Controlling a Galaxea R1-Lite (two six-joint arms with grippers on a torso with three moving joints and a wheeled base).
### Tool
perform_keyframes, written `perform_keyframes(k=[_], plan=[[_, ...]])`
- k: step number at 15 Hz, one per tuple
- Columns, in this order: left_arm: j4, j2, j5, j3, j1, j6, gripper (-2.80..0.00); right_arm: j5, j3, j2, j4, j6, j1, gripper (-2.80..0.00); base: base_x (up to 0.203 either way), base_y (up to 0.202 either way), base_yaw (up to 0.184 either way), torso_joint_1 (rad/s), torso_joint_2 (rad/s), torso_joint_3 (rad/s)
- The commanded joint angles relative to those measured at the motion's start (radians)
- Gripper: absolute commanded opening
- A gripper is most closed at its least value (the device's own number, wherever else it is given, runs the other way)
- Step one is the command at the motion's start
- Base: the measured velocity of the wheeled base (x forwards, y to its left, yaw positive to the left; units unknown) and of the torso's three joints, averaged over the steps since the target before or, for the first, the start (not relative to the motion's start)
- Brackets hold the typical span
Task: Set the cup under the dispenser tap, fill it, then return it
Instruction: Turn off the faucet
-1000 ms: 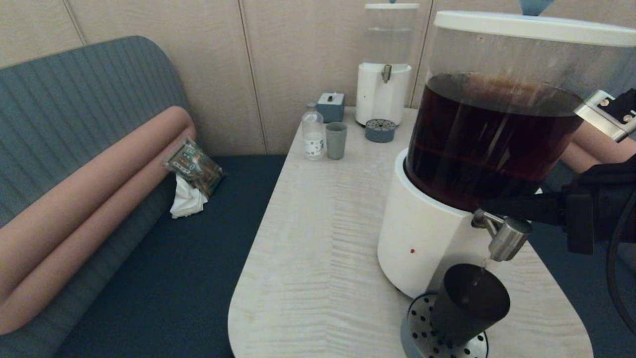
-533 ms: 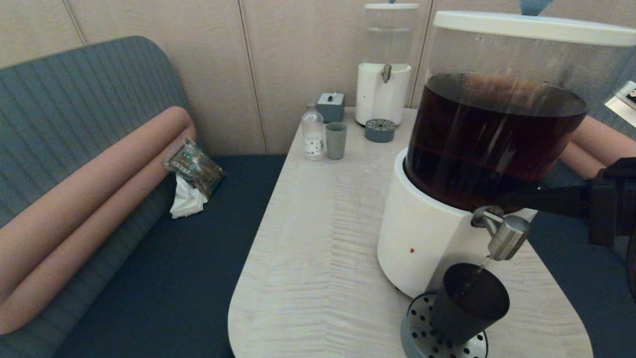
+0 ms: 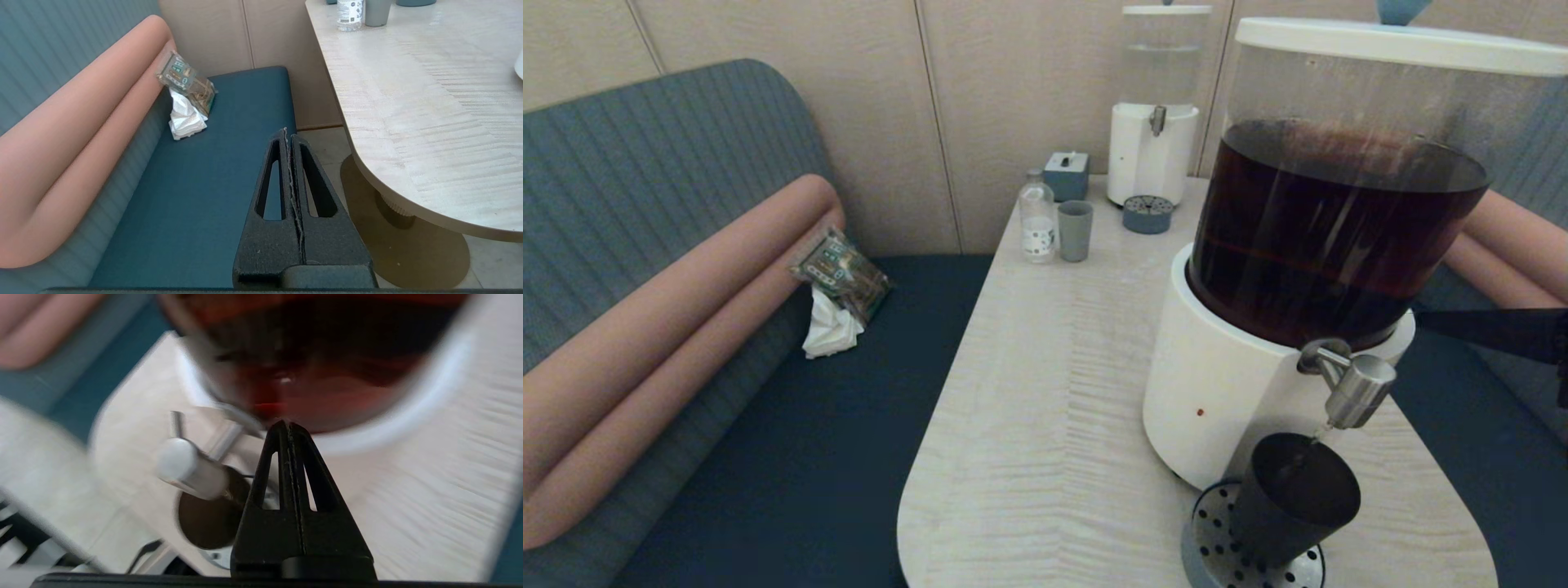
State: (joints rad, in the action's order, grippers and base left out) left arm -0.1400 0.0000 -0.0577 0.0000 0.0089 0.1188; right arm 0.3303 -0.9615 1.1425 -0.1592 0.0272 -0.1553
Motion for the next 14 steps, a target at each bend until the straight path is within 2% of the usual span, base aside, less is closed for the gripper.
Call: perform_keyframes(k=[1, 4, 7, 14], plan=[[-0.001, 0.0, -0.001, 0.04, 0.0, 0.001, -2.8, -0.065, 0.02, -0.074, -0.005, -0.002, 0.008, -2.8, 0.0, 0.0, 0.0, 0.0, 0.0, 0.0], [-0.001, 0.0, -0.001, 0.04, 0.0, 0.001, -2.8, -0.206, 0.062, -0.178, -0.004, -0.038, 0.008, -2.8, 0.0, 0.0, 0.0, 0.0, 0.0, 0.0], [-0.001, 0.0, -0.001, 0.04, 0.0, 0.001, -2.8, -0.284, 0.086, -0.262, -0.005, -0.077, 0.0, -2.8, 0.0, 0.0, 0.0, 0.0, 0.0, 0.0], [-0.001, 0.0, -0.001, 0.04, 0.0, 0.001, -2.8, -0.484, 0.209, -0.44, -0.003, -0.076, -0.006, -2.8, 0.0, 0.0, 0.0, 0.0, 0.0, 0.0]])
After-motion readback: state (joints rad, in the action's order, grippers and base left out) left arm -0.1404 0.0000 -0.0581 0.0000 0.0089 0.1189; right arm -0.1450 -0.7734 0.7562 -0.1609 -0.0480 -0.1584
